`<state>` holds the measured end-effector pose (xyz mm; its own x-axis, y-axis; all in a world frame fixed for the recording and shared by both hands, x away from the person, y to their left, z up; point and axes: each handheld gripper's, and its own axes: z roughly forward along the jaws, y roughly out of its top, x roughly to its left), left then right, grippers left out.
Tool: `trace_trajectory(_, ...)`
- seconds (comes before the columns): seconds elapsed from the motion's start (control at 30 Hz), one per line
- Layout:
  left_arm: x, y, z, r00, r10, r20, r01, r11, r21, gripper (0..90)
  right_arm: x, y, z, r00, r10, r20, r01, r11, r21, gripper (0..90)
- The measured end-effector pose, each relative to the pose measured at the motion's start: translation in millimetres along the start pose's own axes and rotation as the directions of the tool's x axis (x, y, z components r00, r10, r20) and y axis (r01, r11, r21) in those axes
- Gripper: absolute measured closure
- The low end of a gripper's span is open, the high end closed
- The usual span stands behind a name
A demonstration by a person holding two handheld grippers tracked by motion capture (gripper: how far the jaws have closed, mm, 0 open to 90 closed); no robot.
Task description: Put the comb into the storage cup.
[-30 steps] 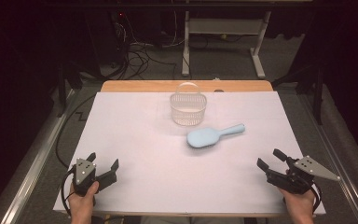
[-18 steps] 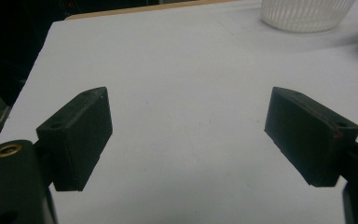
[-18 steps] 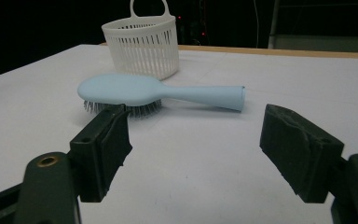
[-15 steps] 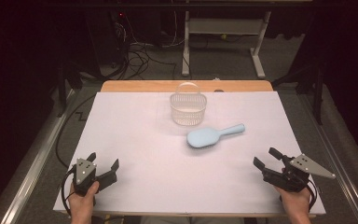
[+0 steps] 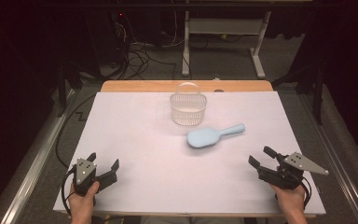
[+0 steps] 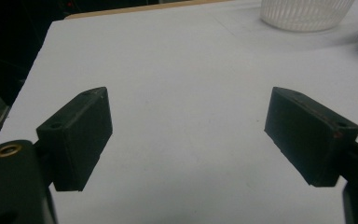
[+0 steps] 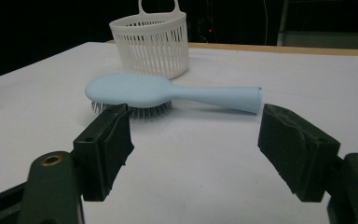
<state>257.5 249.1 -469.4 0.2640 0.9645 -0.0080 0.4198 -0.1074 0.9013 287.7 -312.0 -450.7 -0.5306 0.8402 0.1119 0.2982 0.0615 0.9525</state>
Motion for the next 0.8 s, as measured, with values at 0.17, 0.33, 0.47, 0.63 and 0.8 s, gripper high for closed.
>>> trace_trajectory(0.17,0.0,-0.1,-0.3,1.0,0.0,-0.002,0.0,1.0,-0.001,15.6,2.8,1.2,4.0,0.9999,0.001,-0.016,-0.001,1.0,-0.002,26.3)
trace_trajectory(0.33,-0.1,-0.2,-0.4,1.0,0.003,-0.001,-0.003,1.0,0.001,15.6,5.3,2.5,10.0,0.9996,-0.001,-0.027,0.001,1.0,0.001,26.4)
trace_trajectory(0.47,0.2,-0.4,-0.8,1.0,0.001,-0.003,-0.001,1.0,0.001,15.6,6.2,3.0,11.0,0.9995,-0.006,-0.03,0.006,1.0,0.003,26.4)
trace_trajectory(0.63,-0.2,-0.3,-0.6,1.0,0.005,-0.002,-0.005,1.0,0.001,15.6,6.0,3.3,11.1,0.9994,0.003,-0.034,-0.003,1.0,-0.003,26.6)
trace_trajectory(0.8,0.0,-0.5,-0.7,1.0,0.003,-0.005,-0.003,1.0,0.0,15.6,6.2,4.0,13.0,0.9991,0.013,-0.042,-0.013,0.9999,-0.007,26.7)
